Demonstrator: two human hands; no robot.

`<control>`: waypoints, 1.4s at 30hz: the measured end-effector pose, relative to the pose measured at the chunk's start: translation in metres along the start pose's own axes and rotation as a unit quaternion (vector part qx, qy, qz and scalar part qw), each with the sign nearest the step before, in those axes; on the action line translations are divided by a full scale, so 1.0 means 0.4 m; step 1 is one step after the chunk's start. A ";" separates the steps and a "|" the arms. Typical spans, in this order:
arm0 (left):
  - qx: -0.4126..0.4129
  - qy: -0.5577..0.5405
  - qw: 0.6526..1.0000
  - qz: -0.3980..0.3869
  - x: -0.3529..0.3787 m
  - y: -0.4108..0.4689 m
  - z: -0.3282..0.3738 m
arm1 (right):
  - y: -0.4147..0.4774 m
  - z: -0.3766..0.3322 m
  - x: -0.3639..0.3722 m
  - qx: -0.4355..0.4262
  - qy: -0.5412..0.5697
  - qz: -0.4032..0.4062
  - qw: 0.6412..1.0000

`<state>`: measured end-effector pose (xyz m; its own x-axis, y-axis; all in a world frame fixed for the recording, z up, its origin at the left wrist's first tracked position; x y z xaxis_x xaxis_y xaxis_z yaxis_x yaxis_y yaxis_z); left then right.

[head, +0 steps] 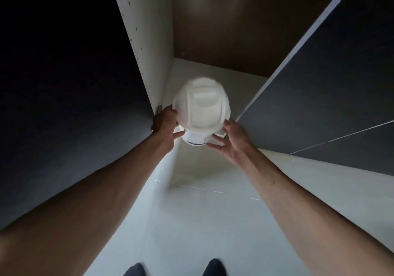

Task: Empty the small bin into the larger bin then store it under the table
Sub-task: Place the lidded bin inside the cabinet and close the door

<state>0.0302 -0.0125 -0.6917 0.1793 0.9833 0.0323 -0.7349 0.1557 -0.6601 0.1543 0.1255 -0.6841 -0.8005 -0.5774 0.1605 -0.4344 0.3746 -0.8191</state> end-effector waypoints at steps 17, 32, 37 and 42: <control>0.020 -0.035 0.999 0.004 0.051 0.233 -0.056 | 0.204 0.011 0.022 -0.053 0.037 0.025 0.998; 0.027 0.011 0.999 -0.030 0.147 0.363 0.022 | 0.305 -0.080 0.076 -0.118 0.035 0.055 0.991; 0.050 0.017 0.997 -0.048 0.184 0.406 0.051 | 0.355 -0.121 0.082 -0.146 0.013 0.070 0.987; 0.055 0.046 0.996 -0.055 0.183 0.387 0.052 | 0.352 -0.122 0.076 -0.138 -0.007 0.076 0.987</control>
<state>-0.0840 0.0855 -0.7757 0.3176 0.9478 0.0274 -0.7740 0.2759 -0.5700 0.0486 0.1959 -0.7675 -0.8606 -0.5078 0.0383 -0.4071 0.6409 -0.6508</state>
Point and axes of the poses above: each hand's wrist, its own y-axis towards the middle knuckle, its own x-axis out of the palm, z = x × y, the point moved 5 cm from there along y, towards the middle knuckle, and after that the axes turned 5 degrees about x, right-handed, at the moved point
